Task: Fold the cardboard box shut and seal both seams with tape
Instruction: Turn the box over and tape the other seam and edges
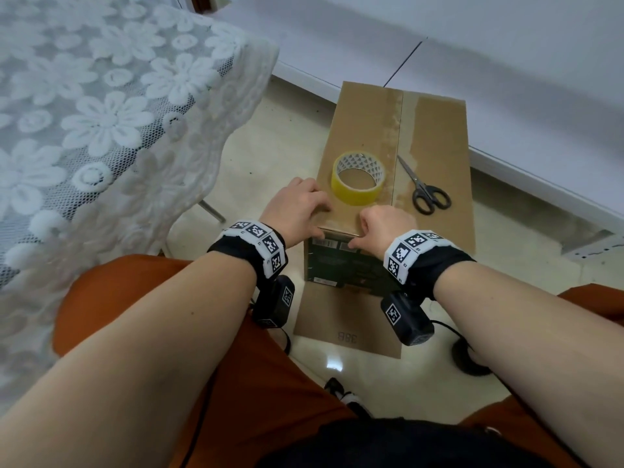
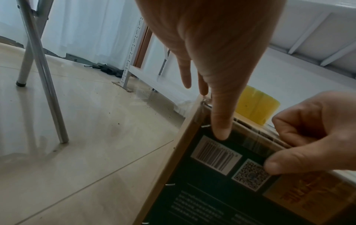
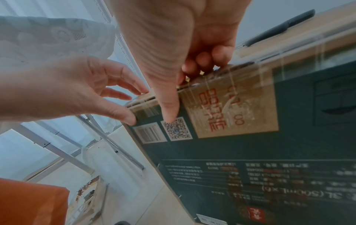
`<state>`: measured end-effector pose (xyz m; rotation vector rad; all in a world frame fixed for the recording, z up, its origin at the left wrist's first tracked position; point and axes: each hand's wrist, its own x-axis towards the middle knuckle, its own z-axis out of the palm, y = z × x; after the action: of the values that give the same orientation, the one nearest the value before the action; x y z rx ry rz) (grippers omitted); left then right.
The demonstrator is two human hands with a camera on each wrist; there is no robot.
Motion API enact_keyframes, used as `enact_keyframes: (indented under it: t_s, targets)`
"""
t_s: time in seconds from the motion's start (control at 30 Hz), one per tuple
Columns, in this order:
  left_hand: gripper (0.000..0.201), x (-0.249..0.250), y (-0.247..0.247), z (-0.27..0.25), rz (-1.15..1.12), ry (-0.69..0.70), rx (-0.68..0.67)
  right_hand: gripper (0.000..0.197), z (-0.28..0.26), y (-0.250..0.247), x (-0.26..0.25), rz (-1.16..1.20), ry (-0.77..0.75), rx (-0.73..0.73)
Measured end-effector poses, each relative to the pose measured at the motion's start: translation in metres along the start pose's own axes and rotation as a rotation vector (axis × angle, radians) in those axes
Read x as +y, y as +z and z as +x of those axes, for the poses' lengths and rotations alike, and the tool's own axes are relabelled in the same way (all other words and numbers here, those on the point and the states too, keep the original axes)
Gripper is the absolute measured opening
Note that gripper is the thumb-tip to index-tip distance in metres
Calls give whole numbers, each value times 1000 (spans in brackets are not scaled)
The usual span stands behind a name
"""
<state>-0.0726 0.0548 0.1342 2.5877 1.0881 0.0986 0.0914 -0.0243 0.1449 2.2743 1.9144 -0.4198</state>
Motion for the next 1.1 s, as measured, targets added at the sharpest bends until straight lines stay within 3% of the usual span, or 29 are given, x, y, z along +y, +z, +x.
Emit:
enact_keyframes:
  t_s: [0.13, 0.23, 0.33, 0.47, 0.57, 0.8, 0.97, 1.1]
  targets:
    - [84, -8, 1, -4, -22, -174, -35, 38, 3, -7, 0, -6, 21, -106]
    - [97, -16, -3, -5, -127, -335, -212, 37, 3, -12, -1, 14, 18, -165]
    - [82, -19, -9, -5, -256, -355, -304, 42, 2, -14, -1, 58, 20, -198]
    - [49, -19, -13, -1, -276, -325, -177, 44, 1, -15, 0, 86, 15, -204]
    - [36, -18, -11, 1, -232, -307, -168, 44, 0, -15, 0, 81, 11, -210]
    - [31, -13, -4, -2, -136, -291, -146, 44, 0, -14, -2, 69, 7, -198]
    - [33, -13, -6, -5, -88, -391, -108, 43, 0, -13, -1, 72, 0, -196]
    - [28, -11, -13, -5, -182, -439, -89, 41, 0, -13, -2, 73, 3, -191]
